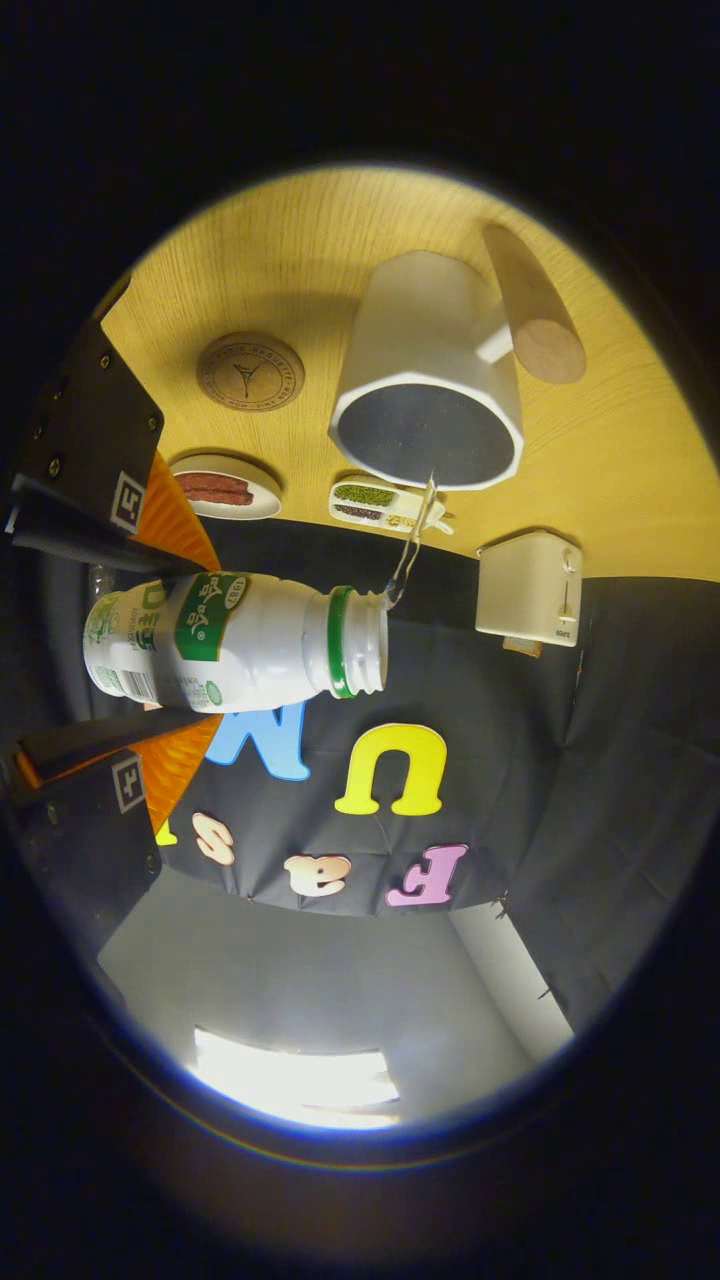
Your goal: Take the bottle from table, then pour the juice into the cup, finally place the bottle on the coaster
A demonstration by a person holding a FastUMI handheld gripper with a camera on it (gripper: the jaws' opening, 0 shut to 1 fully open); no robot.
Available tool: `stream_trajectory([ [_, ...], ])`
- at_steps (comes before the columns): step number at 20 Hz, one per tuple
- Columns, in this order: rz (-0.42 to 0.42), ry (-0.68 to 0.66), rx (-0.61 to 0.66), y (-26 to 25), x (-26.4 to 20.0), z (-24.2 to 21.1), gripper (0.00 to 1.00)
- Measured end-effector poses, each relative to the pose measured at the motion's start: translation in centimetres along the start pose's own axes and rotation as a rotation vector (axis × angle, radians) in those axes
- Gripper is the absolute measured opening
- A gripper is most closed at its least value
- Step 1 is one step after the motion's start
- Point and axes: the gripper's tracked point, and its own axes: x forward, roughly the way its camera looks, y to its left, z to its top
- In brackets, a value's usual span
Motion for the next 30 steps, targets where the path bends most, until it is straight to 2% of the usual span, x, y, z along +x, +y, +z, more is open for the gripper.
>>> stream_trajectory([
  [30, -0.014, 0.003, -0.079, -1.1, 0.3, -0.5, 0.66],
])
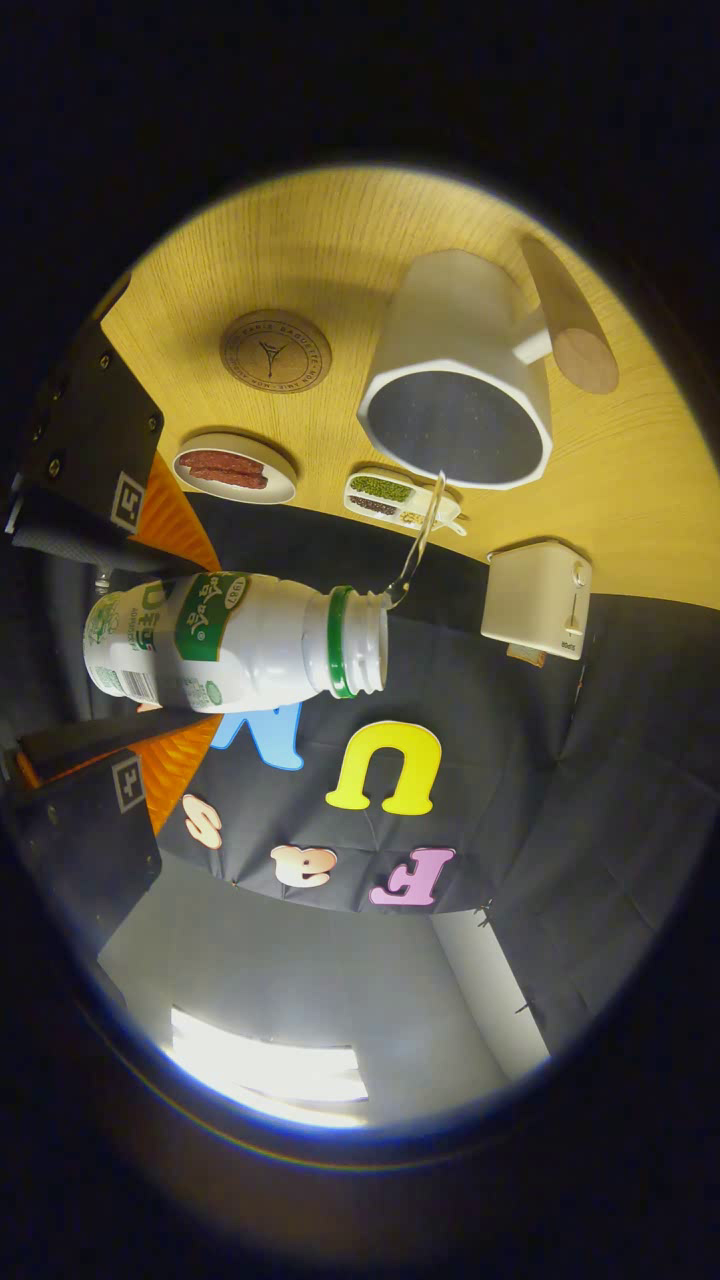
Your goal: Take the bottle from table, then pour the juice into the cup, finally place the bottle on the coaster
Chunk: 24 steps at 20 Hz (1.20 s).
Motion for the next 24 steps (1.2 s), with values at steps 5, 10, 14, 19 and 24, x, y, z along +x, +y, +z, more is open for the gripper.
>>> stream_trajectory([
  [5, -0.004, 0.000, -0.012, -0.2, -0.1, -0.2, 0.66],
  [10, -0.009, 0.002, -0.026, -0.4, 0.0, -0.4, 0.66],
  [14, -0.014, 0.003, -0.042, -0.7, 0.0, -0.4, 0.66],
  [19, -0.022, 0.004, -0.057, -1.2, 0.0, -0.6, 0.66],
  [24, -0.032, 0.001, -0.073, -1.4, 0.3, -0.5, 0.66],
])
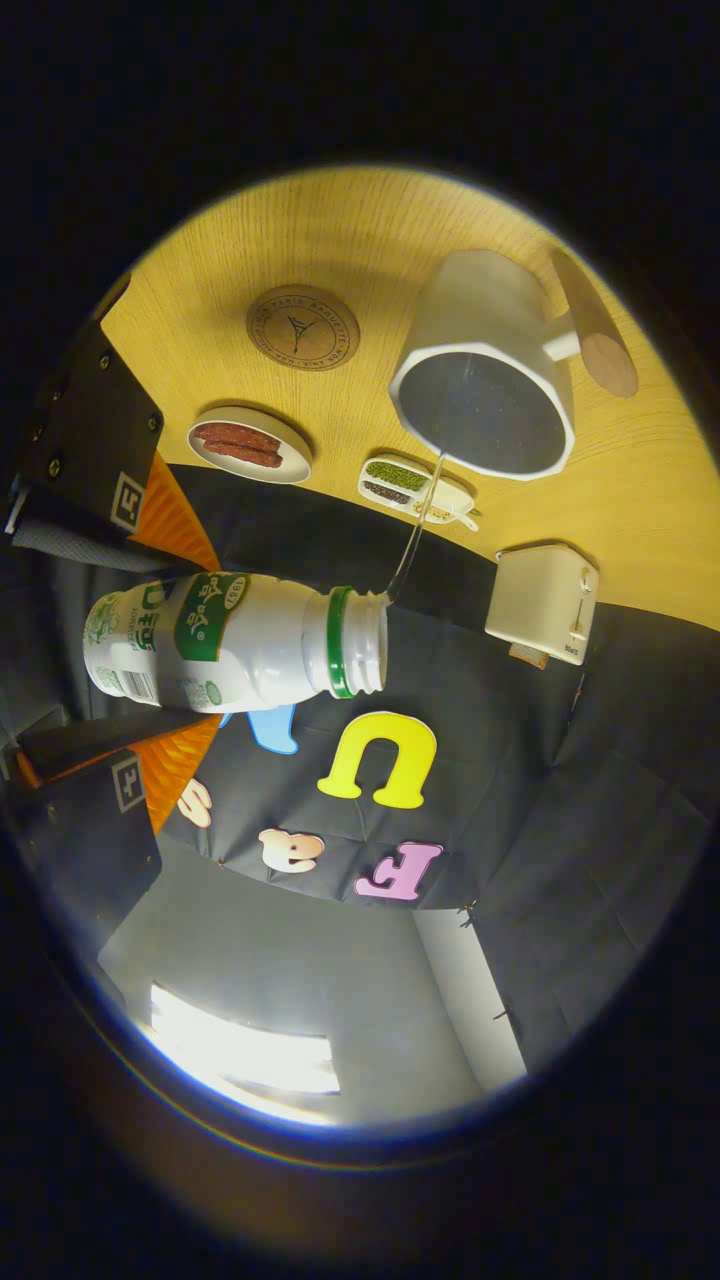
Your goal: Take the bottle from table, then pour the juice into the cup, finally place the bottle on the coaster
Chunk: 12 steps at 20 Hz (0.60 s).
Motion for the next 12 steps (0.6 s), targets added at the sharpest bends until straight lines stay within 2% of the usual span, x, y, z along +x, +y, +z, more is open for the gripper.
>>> stream_trajectory([
  [12, -0.040, -0.011, -0.063, -1.19, 0.36, 0.30, 0.66],
])
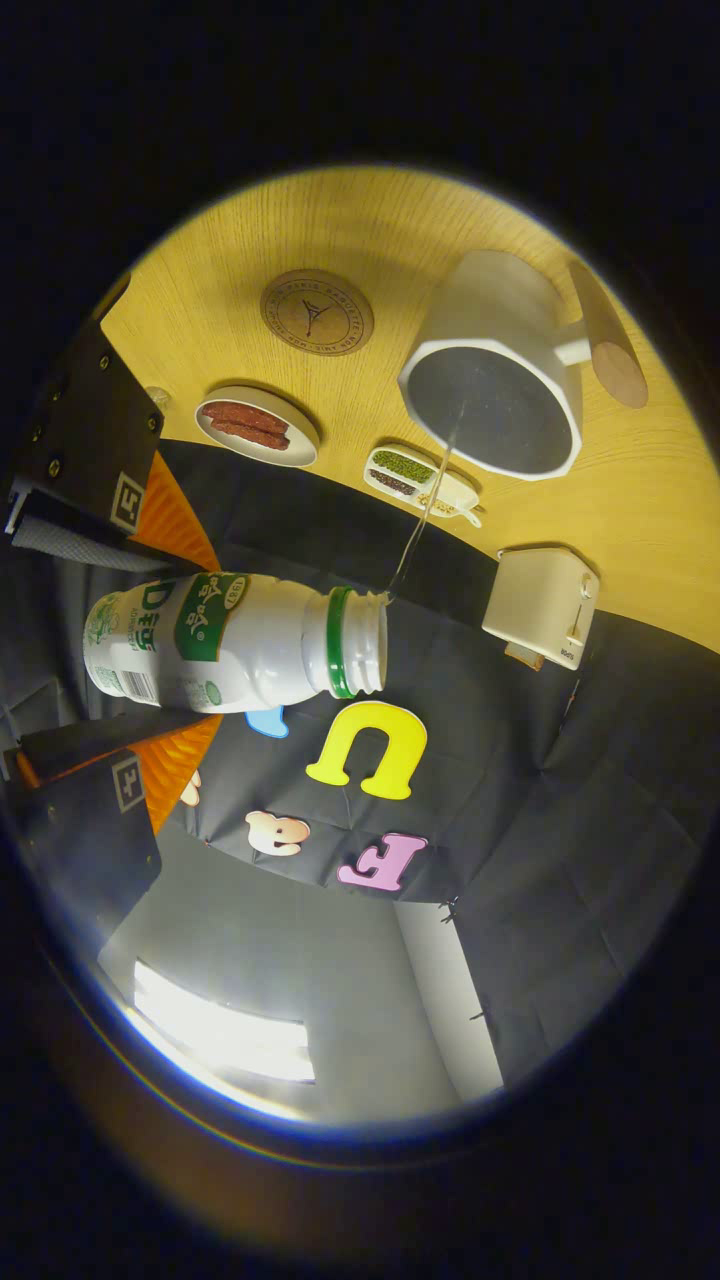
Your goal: Take the bottle from table, then pour the juice into the cup, finally place the bottle on the coaster
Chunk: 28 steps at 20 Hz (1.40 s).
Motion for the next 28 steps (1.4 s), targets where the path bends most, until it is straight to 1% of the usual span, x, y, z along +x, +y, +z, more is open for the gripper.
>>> stream_trajectory([
  [7, -0.021, -0.008, -0.025, -0.5, 0.1, 0.3, 0.66],
  [22, -0.140, -0.062, -0.148, -2.9, -0.5, 1.9, 0.66],
  [28, -0.190, -0.090, -0.233, -3.3, -1.1, 2.9, 0.65],
])
